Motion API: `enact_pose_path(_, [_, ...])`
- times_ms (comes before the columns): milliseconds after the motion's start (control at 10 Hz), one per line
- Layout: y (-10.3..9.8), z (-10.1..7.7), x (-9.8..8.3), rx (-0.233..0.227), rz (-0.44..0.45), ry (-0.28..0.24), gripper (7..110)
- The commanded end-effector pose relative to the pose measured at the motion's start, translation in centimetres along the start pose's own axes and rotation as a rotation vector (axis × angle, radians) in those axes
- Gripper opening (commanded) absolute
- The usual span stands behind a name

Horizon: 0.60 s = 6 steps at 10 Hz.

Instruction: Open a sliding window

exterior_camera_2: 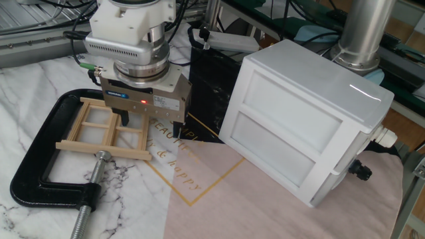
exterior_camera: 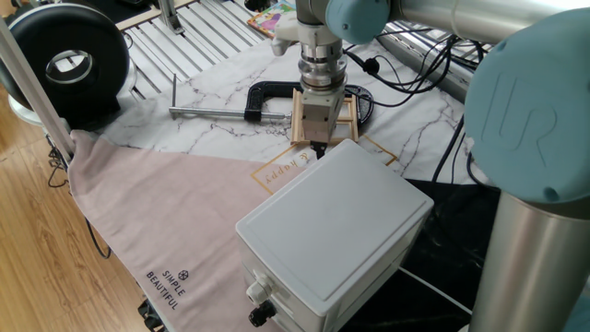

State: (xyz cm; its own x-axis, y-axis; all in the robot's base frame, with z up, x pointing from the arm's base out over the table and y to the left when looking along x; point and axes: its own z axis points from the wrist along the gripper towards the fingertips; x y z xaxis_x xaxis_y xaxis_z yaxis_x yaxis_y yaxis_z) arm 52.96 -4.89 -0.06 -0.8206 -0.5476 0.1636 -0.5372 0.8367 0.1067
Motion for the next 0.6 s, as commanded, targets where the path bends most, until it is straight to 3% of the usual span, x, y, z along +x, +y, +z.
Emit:
enact_pose_path(0, [0.24, -0.16, -0.29, -0.011, 0.007, -0.008, 7])
enact_pose_path(500, [0.14, -0.02, -0.6, -0.011, 0.006, -0.013, 7])
